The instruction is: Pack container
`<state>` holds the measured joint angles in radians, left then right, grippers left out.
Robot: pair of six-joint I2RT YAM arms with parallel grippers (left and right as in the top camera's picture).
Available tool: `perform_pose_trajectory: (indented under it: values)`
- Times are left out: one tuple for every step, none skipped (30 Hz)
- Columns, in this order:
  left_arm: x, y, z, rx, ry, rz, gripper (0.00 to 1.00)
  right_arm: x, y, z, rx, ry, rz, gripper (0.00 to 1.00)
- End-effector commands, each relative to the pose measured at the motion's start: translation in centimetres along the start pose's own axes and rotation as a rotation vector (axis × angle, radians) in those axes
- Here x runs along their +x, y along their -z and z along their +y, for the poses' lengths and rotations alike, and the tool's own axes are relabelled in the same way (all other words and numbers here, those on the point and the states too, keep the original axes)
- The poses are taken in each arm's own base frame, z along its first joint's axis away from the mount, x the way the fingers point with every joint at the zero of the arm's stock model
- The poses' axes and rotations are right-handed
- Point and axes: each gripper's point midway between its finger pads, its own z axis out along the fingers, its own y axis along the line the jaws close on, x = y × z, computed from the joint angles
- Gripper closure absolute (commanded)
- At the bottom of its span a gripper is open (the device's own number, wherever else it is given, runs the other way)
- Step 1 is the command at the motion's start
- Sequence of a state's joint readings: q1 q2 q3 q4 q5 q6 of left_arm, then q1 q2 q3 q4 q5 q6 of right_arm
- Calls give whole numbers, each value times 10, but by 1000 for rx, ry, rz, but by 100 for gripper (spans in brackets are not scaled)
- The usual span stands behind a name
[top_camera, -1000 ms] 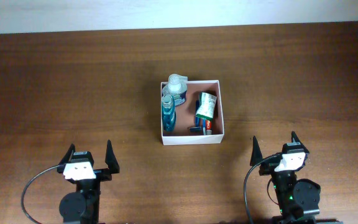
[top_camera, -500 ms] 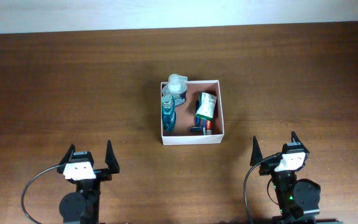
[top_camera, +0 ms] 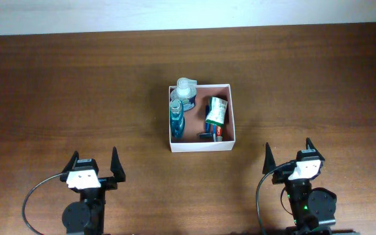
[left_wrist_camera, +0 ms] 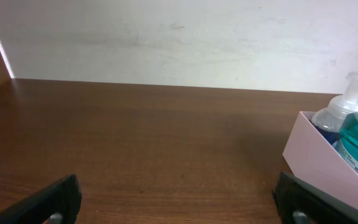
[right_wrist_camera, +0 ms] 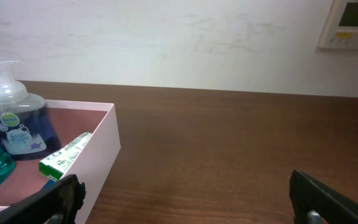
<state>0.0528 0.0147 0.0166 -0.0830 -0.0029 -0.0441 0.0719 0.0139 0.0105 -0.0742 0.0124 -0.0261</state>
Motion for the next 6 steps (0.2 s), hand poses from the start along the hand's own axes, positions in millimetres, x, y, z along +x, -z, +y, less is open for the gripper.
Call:
perform_pose_trajectory:
  values:
    - [2, 0, -1, 5, -23, -1, 1, 2, 0, 2, -7, -3, 1, 2]
    - [2, 0, -1, 5, -23, -1, 1, 2, 0, 2, -7, -3, 1, 2]
    - [2, 0, -1, 5, -23, -1, 1, 2, 0, 2, -7, -3, 1, 2]
    - [2, 0, -1, 5, -23, -1, 1, 2, 0, 2, -7, -3, 1, 2]
    - [2, 0, -1, 5, -23, -1, 1, 2, 0, 2, -7, -3, 1, 2]
    - [2, 0, -1, 5, -23, -1, 1, 2, 0, 2, -7, -3, 1, 2]
